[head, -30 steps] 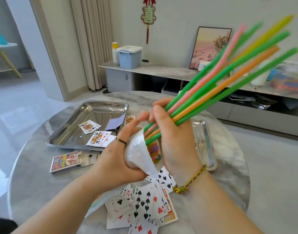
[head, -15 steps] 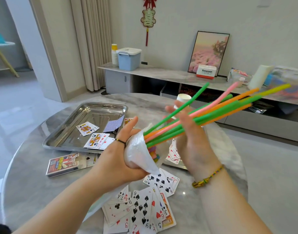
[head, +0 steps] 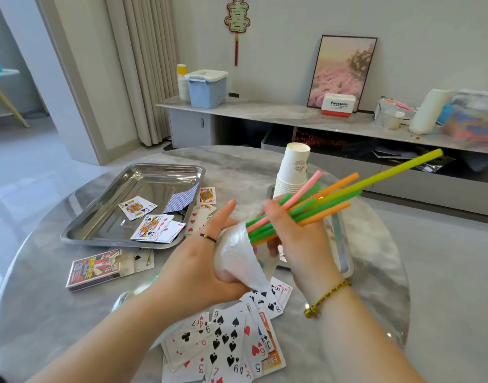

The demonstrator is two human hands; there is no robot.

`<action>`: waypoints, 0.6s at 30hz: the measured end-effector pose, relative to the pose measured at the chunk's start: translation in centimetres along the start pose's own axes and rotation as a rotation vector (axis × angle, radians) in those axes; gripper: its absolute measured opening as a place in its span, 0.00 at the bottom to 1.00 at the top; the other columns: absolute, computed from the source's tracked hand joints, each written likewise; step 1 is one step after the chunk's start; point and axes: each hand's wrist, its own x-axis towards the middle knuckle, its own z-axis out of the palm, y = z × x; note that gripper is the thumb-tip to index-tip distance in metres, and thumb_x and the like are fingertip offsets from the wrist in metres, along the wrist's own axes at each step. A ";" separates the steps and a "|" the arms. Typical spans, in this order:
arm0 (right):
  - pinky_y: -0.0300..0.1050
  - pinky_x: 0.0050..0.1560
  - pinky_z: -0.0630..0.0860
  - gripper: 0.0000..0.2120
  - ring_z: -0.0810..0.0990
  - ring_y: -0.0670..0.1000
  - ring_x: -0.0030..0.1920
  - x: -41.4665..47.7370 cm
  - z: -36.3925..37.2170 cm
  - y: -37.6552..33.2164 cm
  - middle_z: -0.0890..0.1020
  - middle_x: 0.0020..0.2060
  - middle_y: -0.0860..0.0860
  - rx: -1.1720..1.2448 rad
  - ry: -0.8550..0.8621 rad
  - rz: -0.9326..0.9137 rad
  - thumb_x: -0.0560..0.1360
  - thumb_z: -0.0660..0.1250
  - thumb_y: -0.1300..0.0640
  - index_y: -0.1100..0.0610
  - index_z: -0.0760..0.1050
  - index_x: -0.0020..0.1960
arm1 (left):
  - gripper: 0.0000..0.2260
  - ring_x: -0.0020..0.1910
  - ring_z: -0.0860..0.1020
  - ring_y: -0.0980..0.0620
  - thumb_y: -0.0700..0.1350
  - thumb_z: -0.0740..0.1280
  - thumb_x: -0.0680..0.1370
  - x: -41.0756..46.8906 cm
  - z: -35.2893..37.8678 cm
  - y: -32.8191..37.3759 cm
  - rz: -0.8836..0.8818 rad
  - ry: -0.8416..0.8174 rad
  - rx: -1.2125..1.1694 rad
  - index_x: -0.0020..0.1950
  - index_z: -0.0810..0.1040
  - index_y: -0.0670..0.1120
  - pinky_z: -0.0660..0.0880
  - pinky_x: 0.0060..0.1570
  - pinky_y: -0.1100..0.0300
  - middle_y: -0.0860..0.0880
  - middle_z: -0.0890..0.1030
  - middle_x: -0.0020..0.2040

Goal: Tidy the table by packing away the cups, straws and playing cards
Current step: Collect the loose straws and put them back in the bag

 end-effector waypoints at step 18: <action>0.37 0.23 0.71 0.12 0.74 0.43 0.22 0.0 -2.6 4.2 0.78 0.25 0.49 -0.067 -0.074 0.201 0.74 0.63 0.58 0.54 0.75 0.32 | 0.43 0.52 0.73 0.61 0.55 0.75 0.57 1.2 2.9 -1.5 -0.019 -0.040 0.157 0.58 0.47 0.71 0.58 0.47 0.84 0.80 0.65 0.47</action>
